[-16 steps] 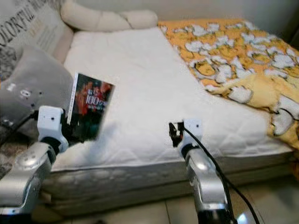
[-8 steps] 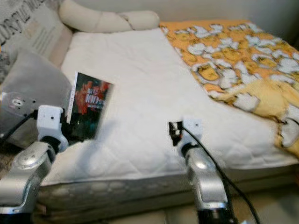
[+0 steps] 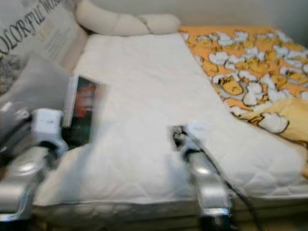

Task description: Clean up the room

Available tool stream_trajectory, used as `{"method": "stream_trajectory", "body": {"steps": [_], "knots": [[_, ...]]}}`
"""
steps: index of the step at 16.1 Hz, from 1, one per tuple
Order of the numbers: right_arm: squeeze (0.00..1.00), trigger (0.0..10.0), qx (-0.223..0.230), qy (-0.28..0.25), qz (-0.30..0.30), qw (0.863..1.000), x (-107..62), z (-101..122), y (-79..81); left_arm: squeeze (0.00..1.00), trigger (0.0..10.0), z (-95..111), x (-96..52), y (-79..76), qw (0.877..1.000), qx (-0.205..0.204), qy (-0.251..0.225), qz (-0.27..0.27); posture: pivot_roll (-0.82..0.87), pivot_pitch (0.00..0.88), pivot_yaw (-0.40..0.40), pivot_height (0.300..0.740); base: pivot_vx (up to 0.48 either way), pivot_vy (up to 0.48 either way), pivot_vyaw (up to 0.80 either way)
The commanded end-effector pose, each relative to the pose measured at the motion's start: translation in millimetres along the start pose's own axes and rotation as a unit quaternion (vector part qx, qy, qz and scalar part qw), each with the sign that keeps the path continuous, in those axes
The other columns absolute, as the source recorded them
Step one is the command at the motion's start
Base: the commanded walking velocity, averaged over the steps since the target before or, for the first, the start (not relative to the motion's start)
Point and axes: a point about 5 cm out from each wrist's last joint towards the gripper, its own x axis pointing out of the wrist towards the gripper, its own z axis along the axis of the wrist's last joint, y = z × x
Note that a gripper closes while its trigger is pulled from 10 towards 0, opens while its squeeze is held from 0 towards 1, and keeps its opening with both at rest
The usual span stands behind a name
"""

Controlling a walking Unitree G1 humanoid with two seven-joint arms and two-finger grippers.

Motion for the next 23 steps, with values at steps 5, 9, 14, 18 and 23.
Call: {"method": "stream_trajectory", "body": {"steps": [5,9,14,18,23], "knots": [[0.0,10.0,-0.004,-0.001,-0.02,1.0,-2.6,1,-12.9,0.0,10.0,14,1.0,-9.5,0.999,-0.001,-0.034,-0.017,-0.05,0.0,0.008,0.74,0.197,0.0,0.0],[0.0,10.0,-0.002,-0.002,-0.023,1.0,-4.5,1,-13.6,0.0,10.0,13,-1.0,-11.0,0.999,0.01,-0.027,-0.025,-0.05,0.0,0.012,0.74,0.0,0.0,0.0],[0.0,10.0,0.001,-0.011,-0.021,1.0,-12.6,4,-17.1,0.0,10.0,12,-2.6,-15.0,0.998,0.003,-0.017,-0.059,-0.05,0.0,0.004,0.74,0.0,0.0,0.0],[0.0,10.0,-0.039,0.007,0.036,0.999,-19.6,8,-18.3,0.0,10.0,12,37.0,-30.6,0.984,-0.038,0.048,-0.168,-0.07,0.0,0.012,0.74,0.0,0.0,0.0],[0.0,10.0,-0.098,0.047,0.188,0.976,-49.3,15,-13.4,0.0,10.0,14,81.4,-39.0,0.944,-0.216,0.118,-0.22,-0.13,0.0,0.034,0.74,0.0,0.0,0.0]]}}
